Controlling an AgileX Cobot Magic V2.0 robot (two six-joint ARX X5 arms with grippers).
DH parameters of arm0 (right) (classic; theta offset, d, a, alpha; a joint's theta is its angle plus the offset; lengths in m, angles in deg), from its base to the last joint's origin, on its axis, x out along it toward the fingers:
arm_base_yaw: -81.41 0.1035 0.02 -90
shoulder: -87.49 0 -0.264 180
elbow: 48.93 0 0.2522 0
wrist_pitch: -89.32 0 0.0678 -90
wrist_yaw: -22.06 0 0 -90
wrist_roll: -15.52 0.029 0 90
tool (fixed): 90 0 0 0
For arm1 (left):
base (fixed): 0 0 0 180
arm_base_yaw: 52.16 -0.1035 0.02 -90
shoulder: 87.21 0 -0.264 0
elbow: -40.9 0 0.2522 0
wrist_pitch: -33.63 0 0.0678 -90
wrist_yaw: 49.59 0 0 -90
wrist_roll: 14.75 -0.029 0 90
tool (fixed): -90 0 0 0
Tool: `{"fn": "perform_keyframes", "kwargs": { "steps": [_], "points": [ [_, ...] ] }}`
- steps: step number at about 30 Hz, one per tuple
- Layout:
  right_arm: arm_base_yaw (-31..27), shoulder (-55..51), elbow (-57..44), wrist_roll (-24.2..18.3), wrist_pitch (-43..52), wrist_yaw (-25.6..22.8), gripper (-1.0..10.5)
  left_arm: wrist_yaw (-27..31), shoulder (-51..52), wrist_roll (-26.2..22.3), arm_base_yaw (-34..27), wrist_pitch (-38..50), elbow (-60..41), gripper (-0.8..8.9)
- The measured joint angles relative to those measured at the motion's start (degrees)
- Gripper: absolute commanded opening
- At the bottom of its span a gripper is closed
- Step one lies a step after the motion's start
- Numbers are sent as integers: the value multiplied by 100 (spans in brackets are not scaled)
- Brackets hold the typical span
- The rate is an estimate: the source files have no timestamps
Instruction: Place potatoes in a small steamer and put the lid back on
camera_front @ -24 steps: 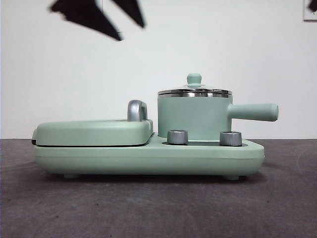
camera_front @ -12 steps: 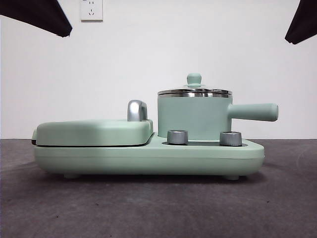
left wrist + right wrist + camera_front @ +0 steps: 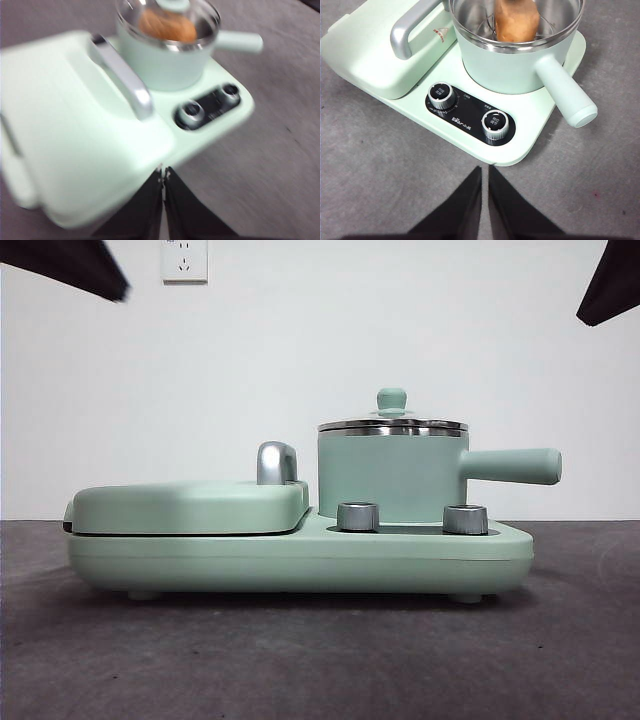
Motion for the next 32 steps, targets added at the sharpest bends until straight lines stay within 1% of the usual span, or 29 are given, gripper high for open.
{"fn": "perform_keyframes", "kwargs": {
  "steps": [2,4,6,9,12,15,20,23,32],
  "points": [
    [0,0,0,2,-2,0,18,146,546,-48,-457,542,-518,6],
    [0,0,0,4,0,0,19,221,1204,-46,-1080,1191,-1213,6],
    [0,0,0,7,-2,0,18,245,1834,-46,-1674,1587,-1840,6],
    [0,0,0,13,-2,0,19,363,2706,-50,-2391,1718,-2573,6],
    [0,0,0,15,-2,0,18,407,3318,-52,-2811,1714,-3108,6],
    [0,0,0,15,-2,0,19,407,3753,-52,-2968,1716,-3552,6],
    [0,0,0,15,-2,0,18,402,4334,-52,-3014,1602,-4074,6],
    [0,0,0,15,-2,0,18,404,4312,-52,-3016,1416,-4081,6],
    [-2,-4,0,-4,2,-13,19,402,4312,-52,-3016,1410,-4081,6]
  ]
}}
